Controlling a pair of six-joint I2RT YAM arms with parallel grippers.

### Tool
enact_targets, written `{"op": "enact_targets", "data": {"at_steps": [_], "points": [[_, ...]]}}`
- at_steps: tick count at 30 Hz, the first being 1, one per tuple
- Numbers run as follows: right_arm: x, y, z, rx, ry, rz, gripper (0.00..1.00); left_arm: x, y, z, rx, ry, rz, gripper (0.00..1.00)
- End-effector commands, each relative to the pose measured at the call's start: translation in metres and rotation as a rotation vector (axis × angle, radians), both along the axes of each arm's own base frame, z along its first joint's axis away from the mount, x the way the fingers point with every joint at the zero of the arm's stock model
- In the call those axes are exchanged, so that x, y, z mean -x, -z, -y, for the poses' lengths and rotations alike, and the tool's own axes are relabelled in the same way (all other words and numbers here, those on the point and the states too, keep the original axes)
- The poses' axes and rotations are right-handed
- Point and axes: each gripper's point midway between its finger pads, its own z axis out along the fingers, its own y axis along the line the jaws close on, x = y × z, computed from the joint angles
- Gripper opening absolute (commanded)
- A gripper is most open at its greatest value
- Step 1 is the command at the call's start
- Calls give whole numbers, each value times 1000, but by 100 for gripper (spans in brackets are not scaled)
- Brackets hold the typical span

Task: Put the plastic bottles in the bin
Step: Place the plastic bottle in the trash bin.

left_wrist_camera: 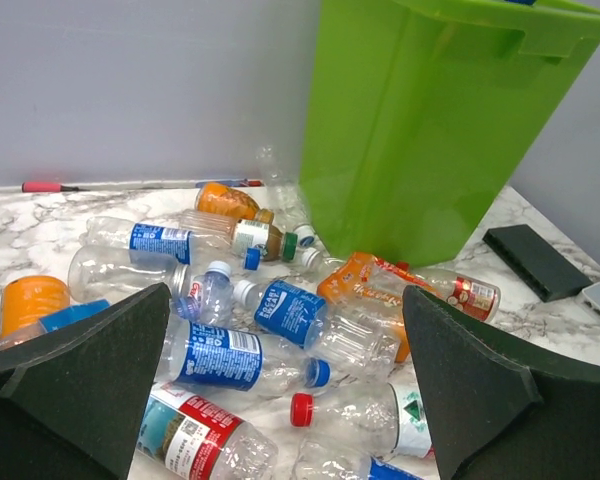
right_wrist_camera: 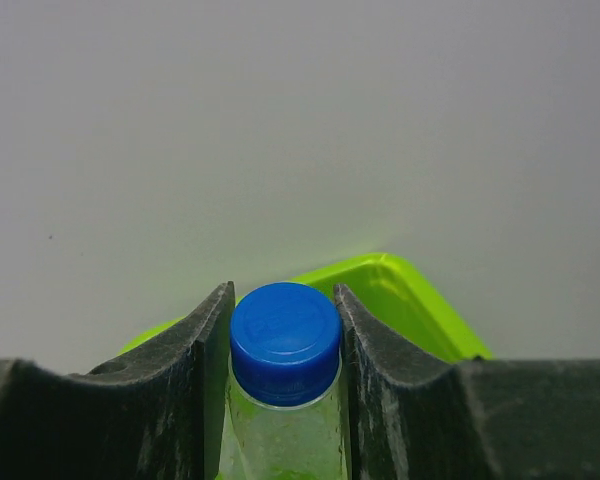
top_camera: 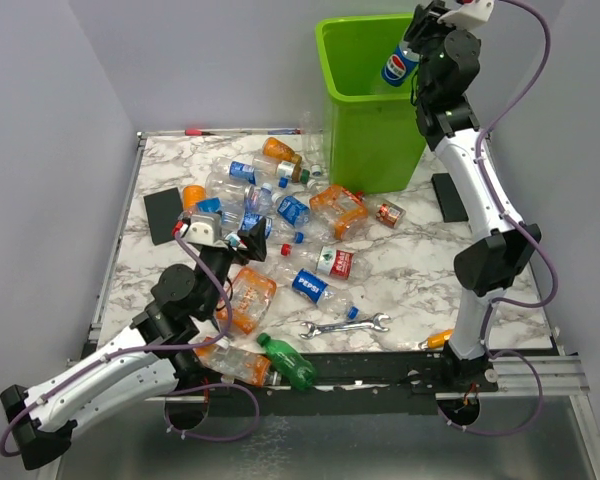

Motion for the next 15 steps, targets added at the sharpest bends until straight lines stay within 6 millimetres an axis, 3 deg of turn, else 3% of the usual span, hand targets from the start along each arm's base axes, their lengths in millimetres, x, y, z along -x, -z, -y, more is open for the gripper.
{"op": "enact_targets", "data": {"at_steps": [1,3,5,10,15], "points": [[-5,18,-20,-42,-136,-63,52,0,0,11,-27,50,4,99],[-4,20,-22,-50,-151,-71,67,0,1,14,-31,60,-1,99],[-1,17,-24,-53,-163,-69,74,0,3,15,-33,61,-5,99],[18,-9,-26,-57,-203,-32,81,-2,5,15,-38,57,-11,99],[66,-44,-50,-38,-348,18,82,-6,12,16,-48,35,-30,99]]}}
